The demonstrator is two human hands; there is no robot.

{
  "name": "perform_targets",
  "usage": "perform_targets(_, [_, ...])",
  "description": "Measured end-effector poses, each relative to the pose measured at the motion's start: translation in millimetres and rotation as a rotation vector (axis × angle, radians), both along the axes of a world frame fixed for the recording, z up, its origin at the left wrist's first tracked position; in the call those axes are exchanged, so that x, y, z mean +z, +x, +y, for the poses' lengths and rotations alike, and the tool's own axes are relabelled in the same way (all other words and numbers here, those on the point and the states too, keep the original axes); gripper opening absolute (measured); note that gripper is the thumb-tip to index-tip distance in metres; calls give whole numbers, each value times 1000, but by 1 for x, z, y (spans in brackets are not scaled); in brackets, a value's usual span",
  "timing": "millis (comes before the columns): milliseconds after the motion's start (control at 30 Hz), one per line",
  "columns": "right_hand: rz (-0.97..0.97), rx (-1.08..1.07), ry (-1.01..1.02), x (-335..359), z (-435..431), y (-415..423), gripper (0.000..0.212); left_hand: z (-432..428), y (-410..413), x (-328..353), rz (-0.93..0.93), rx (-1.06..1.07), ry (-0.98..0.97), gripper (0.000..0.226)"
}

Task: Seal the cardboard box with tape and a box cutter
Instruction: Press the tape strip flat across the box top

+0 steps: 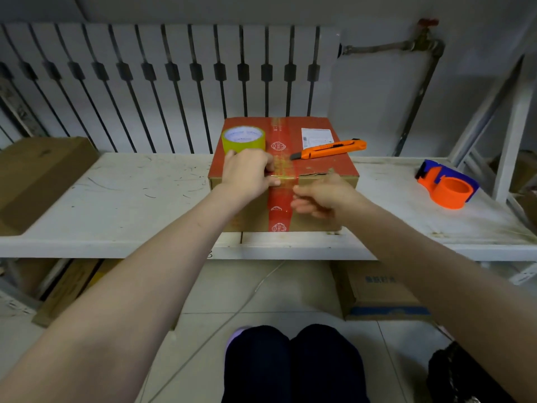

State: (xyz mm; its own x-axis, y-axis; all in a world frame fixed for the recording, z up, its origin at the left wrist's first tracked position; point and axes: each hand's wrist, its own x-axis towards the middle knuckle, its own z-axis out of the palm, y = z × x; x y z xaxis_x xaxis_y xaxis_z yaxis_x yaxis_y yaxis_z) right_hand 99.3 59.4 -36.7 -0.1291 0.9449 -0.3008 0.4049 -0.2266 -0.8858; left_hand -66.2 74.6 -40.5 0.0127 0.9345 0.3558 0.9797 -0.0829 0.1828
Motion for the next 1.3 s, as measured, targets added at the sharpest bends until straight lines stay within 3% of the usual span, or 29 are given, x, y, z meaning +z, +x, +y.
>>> perform_targets(67, [-490,42,583,3,7,5,23,-1,1,1,-3,3,-4,31])
perform_targets(100, [-645,61,816,3,11,4,20,-1,2,2,2,2,-10,32])
perform_targets(167, [-758,156,1006,2,20,-1,22,0,2,3,17,-2,-9,31])
perform_targets(267, [-804,252,1010,-12,36,-7,34,0,0,-1,24,-19,6,30])
perform_targets(433, [-793,201,1106,-25,46,-7,49,1,-2,-5,21,-58,28,30])
perform_targets(733, [-875,305,1234,-29,49,-1,34,-2,-2,-6,34,-77,56,27])
perform_targets(900, [-860,322,1185,-30,44,5,44,-4,-6,-11,-24,-98,20,32])
perform_targets(1067, [-791,211,1169,-31,46,-4,47,-5,-11,-13,-60,-111,-5,38])
perform_targets(1300, [-851,94,1239,-40,45,-11,46,-3,-18,-11,-76,-149,-44,39])
